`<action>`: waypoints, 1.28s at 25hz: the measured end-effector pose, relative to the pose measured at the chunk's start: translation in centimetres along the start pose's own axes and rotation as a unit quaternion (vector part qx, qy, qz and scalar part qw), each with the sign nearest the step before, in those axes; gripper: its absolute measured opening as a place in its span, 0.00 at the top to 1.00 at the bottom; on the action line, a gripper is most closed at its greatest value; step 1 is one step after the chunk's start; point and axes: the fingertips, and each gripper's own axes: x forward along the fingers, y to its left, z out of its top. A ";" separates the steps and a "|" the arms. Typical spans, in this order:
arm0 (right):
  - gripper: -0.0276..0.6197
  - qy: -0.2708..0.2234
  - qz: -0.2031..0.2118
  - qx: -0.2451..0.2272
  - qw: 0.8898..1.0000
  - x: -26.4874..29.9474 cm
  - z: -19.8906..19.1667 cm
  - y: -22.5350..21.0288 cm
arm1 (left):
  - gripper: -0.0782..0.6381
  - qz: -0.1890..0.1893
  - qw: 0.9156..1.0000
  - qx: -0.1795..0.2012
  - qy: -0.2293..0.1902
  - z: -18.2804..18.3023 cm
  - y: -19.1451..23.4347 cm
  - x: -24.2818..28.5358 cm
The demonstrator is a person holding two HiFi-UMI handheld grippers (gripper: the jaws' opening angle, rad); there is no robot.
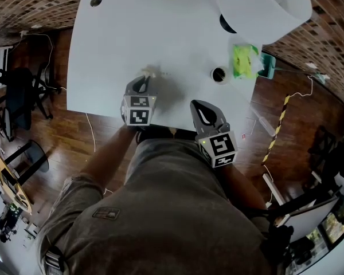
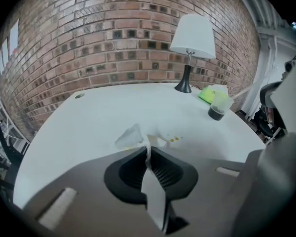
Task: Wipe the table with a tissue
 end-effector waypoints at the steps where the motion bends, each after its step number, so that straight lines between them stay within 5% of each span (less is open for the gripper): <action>1: 0.94 -0.001 -0.001 0.001 1.000 0.1 0.1 0.0 | 0.86 0.000 1.000 0.000 0.004 -0.1 0.2 0.2; 18: 0.94 -0.008 -0.025 0.019 0.999 -0.6 0.2 -1.5 | 0.86 -0.031 0.999 0.019 0.038 0.3 -2.2 2.1; 32: 0.94 -0.019 -0.052 0.032 0.998 -2.3 0.0 -3.4 | 0.86 -0.097 0.993 0.061 0.040 1.4 -9.2 3.2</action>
